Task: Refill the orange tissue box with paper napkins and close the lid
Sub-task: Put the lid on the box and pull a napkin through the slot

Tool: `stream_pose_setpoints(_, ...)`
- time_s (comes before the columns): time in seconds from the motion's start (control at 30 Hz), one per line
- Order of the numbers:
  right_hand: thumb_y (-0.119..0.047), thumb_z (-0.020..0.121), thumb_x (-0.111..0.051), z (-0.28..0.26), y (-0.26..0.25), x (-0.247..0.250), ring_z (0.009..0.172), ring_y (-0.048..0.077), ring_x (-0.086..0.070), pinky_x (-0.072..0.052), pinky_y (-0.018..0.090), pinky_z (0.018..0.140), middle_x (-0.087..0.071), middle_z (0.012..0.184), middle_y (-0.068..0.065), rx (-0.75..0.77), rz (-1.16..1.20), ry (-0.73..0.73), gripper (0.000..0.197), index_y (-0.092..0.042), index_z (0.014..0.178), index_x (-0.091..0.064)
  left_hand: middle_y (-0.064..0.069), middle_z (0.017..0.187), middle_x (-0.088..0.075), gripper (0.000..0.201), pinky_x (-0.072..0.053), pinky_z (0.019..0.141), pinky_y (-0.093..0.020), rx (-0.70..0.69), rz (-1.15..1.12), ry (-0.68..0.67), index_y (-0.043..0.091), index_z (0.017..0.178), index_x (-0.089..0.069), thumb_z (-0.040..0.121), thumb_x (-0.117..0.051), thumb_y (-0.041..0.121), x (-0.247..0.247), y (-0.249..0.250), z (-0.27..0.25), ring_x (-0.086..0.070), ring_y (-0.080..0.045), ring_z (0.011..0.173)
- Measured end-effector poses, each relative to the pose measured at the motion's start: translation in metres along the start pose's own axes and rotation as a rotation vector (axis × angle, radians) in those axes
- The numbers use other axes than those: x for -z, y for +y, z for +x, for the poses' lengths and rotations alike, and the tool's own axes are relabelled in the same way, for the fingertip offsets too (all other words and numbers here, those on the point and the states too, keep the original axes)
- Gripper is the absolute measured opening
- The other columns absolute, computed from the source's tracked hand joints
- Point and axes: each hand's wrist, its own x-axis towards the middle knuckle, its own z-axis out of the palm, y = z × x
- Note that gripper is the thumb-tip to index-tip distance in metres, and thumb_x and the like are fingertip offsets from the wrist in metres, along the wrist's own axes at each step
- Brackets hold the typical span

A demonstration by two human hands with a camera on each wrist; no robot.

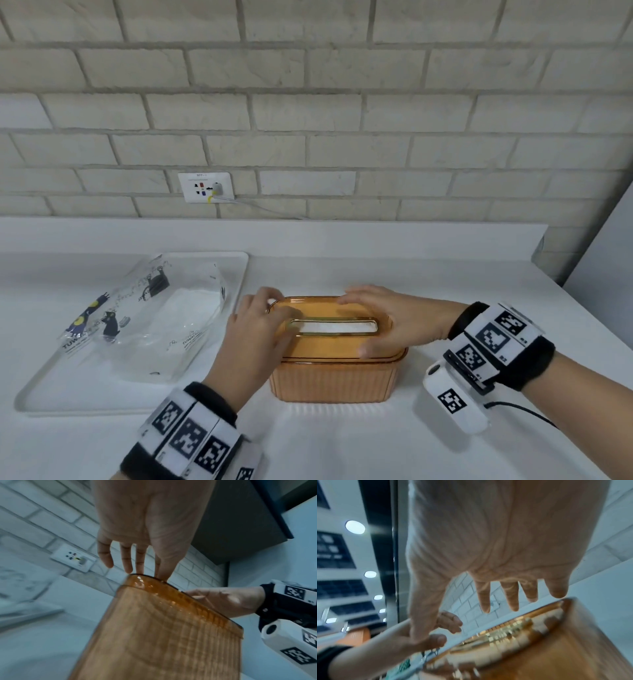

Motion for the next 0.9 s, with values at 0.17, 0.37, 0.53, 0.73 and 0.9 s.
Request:
stream_pose_setpoints(0.17,-0.041,0.082,-0.066,-0.002,-0.002,0.004,0.136,0.005,-0.019,-0.019,0.027,0.115,-0.031,0.143,-0.011,0.063,0.001,0.219,0.044,-0.033,0.123,-0.054,0.008,0.136,-0.039,0.021,-0.031,0.096,-0.036,-0.069,0.232,-0.268,0.033,0.106,-0.07,0.093,-0.054,0.036,-0.003,0.032,0.036,-0.031,-0.021,0.127)
stream_pose_setpoints(0.37,-0.043,0.077,-0.07,-0.009,0.004,0.002,0.134,-0.001,-0.02,-0.02,0.019,0.11,-0.036,0.14,-0.014,0.098,0.027,0.294,0.047,-0.037,0.122,-0.054,0.008,0.137,-0.037,0.025,-0.027,0.097,-0.035,-0.184,0.36,-0.421,0.029,0.111,-0.069,0.095,-0.051,0.035,-0.012,0.035,0.053,-0.027,-0.02,0.129)
stream_pose_setpoints(0.53,-0.045,0.074,-0.073,-0.006,0.007,0.002,0.133,-0.005,-0.015,-0.017,0.013,0.107,-0.033,0.14,-0.017,0.117,0.02,0.295,0.055,-0.039,0.124,-0.051,0.003,0.107,-0.058,0.008,-0.032,0.071,-0.031,-0.414,0.232,-0.344,0.028,0.078,-0.075,0.079,-0.067,0.03,-0.02,0.018,0.058,-0.053,-0.024,0.106)
stream_pose_setpoints(0.73,-0.04,0.078,-0.071,0.008,0.01,0.003,0.134,-0.004,-0.008,-0.014,0.018,0.111,-0.03,0.142,-0.016,0.153,-0.064,0.278,0.044,-0.035,0.119,-0.057,0.006,0.093,-0.055,0.024,-0.044,0.061,-0.026,-0.586,0.075,-0.371,0.028,0.07,-0.067,0.083,-0.047,0.032,-0.023,0.0,0.068,-0.051,-0.014,0.086)
stream_pose_setpoints(0.9,-0.029,0.085,-0.066,0.02,0.014,0.007,0.137,0.001,0.001,-0.01,0.031,0.117,-0.025,0.147,-0.017,0.211,-0.185,0.204,0.016,-0.029,0.1,-0.07,0.002,0.099,-0.051,0.031,-0.047,0.07,-0.023,-0.443,-0.159,-0.394,0.012,0.088,-0.064,0.091,-0.042,0.033,-0.022,-0.008,0.058,-0.051,-0.009,0.08)
